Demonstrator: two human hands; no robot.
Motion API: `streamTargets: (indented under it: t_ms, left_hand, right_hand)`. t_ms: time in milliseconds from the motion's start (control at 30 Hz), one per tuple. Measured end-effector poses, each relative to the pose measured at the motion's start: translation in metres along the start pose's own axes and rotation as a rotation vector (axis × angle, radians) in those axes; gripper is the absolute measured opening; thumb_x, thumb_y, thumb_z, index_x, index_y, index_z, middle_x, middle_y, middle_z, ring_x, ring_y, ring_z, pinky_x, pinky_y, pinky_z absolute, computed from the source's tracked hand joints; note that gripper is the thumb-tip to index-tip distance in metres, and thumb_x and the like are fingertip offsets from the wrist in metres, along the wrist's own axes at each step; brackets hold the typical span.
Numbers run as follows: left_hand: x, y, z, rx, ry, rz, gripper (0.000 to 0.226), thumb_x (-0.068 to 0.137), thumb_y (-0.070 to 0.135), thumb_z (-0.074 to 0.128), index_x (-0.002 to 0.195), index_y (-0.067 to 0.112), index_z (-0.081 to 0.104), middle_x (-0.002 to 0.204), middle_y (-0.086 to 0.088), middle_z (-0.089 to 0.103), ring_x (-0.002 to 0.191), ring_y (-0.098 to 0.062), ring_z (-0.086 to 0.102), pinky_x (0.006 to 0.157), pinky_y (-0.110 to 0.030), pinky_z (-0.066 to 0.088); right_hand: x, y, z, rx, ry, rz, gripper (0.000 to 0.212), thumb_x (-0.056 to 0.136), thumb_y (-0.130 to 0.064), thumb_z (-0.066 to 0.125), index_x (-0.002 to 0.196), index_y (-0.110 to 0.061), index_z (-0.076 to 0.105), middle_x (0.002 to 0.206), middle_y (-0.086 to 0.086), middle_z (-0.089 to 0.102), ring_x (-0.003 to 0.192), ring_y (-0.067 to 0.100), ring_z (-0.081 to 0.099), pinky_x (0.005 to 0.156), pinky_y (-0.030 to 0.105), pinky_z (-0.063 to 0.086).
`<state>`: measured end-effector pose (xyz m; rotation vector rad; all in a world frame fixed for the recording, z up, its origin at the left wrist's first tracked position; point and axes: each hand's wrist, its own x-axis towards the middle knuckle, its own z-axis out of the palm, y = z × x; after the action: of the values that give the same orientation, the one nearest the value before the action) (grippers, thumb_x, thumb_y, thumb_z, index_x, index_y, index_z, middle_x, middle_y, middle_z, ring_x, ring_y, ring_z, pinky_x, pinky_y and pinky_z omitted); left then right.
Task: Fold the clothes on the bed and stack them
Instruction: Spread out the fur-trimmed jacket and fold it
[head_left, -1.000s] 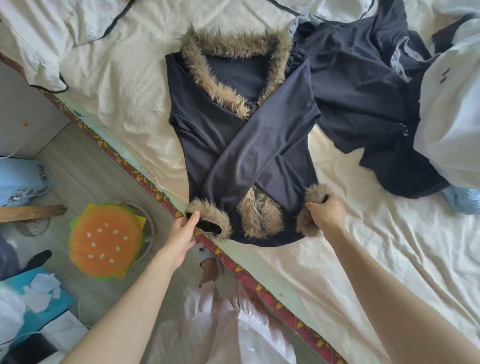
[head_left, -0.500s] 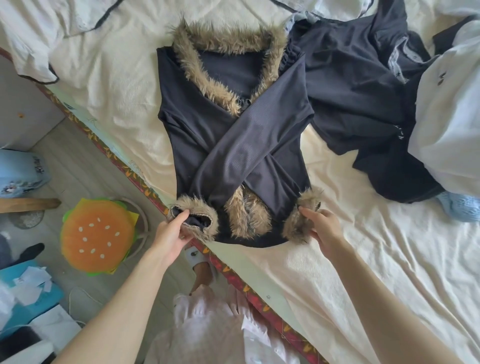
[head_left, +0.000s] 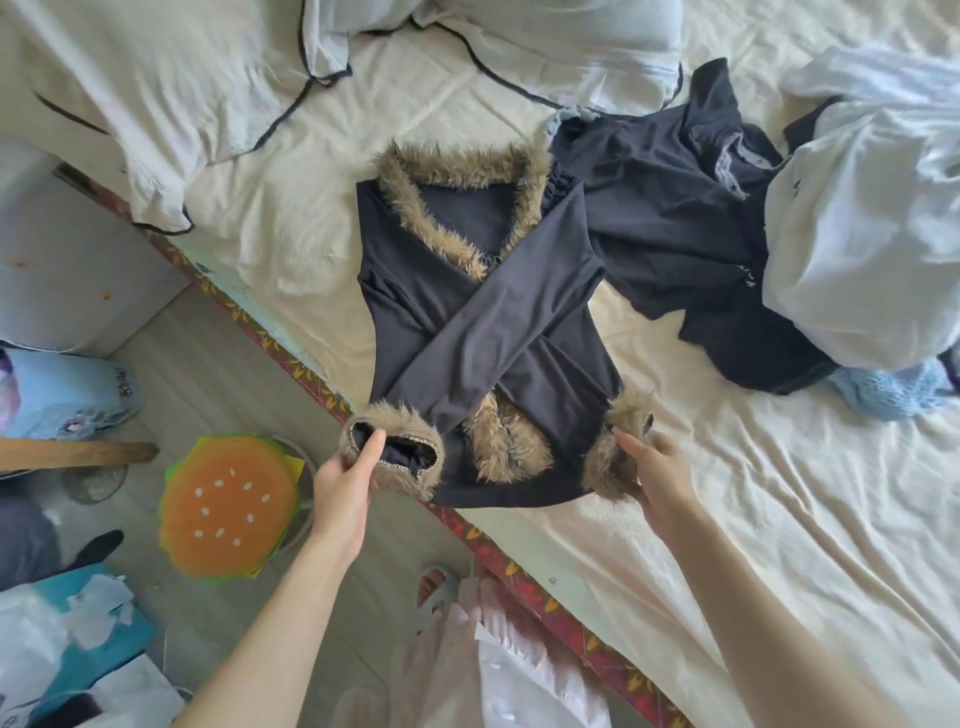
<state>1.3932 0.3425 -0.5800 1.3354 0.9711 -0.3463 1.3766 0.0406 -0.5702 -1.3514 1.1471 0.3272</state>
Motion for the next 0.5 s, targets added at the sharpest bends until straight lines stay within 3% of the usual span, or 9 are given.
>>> streamTargets:
  t_ms: [67, 167, 267, 333, 500]
  left_hand:
    - [-0.016, 0.0, -0.002, -0.004, -0.022, -0.02, 0.013, 0.087, 0.023, 0.068, 0.095, 0.014, 0.063, 0.08, 0.005, 0.068, 0.076, -0.011, 0.064, 0.064, -0.028, 0.052]
    - [-0.039, -0.005, -0.011, -0.002, -0.014, -0.059, 0.013, 0.086, 0.021, 0.069, 0.089, 0.011, 0.061, 0.078, 0.0, 0.062, 0.073, -0.014, 0.059, 0.052, -0.027, 0.053]
    - [-0.055, -0.012, -0.029, -0.008, 0.024, -0.118, 0.029, 0.085, 0.022, 0.071, 0.107, 0.007, 0.058, 0.099, -0.001, 0.059, 0.091, -0.021, 0.058, 0.057, -0.031, 0.052]
    - [-0.066, -0.02, -0.044, -0.005, 0.026, -0.161, 0.033, 0.085, 0.019, 0.071, 0.112, 0.006, 0.057, 0.102, -0.003, 0.06, 0.092, -0.022, 0.058, 0.059, -0.033, 0.051]
    - [-0.085, -0.026, -0.064, -0.046, -0.041, -0.267, 0.033, 0.087, 0.014, 0.067, 0.116, 0.0, 0.058, 0.111, -0.017, 0.064, 0.09, -0.027, 0.063, 0.067, -0.038, 0.052]
  right_hand:
    - [-0.017, 0.008, -0.006, -0.017, 0.026, -0.007, 0.027, 0.089, -0.02, 0.064, 0.111, -0.007, 0.056, 0.105, 0.011, 0.064, 0.102, 0.028, 0.062, 0.095, 0.048, 0.049]
    - [-0.042, 0.028, -0.017, -0.036, 0.029, 0.037, 0.028, 0.09, -0.021, 0.063, 0.111, -0.005, 0.057, 0.105, 0.012, 0.065, 0.098, 0.027, 0.063, 0.093, 0.048, 0.05]
    - [-0.067, 0.046, -0.028, -0.023, 0.059, 0.081, 0.014, 0.091, -0.02, 0.062, 0.096, -0.007, 0.06, 0.091, 0.009, 0.067, 0.081, 0.022, 0.065, 0.07, 0.037, 0.054]
    - [-0.083, 0.057, -0.036, -0.033, 0.082, 0.134, 0.011, 0.091, -0.02, 0.061, 0.089, -0.01, 0.059, 0.086, 0.006, 0.064, 0.077, 0.02, 0.062, 0.061, 0.031, 0.048]
    - [-0.101, 0.069, -0.048, -0.002, 0.091, 0.255, 0.014, 0.089, -0.021, 0.062, 0.084, -0.011, 0.053, 0.092, 0.007, 0.058, 0.088, 0.027, 0.058, 0.084, 0.044, 0.05]
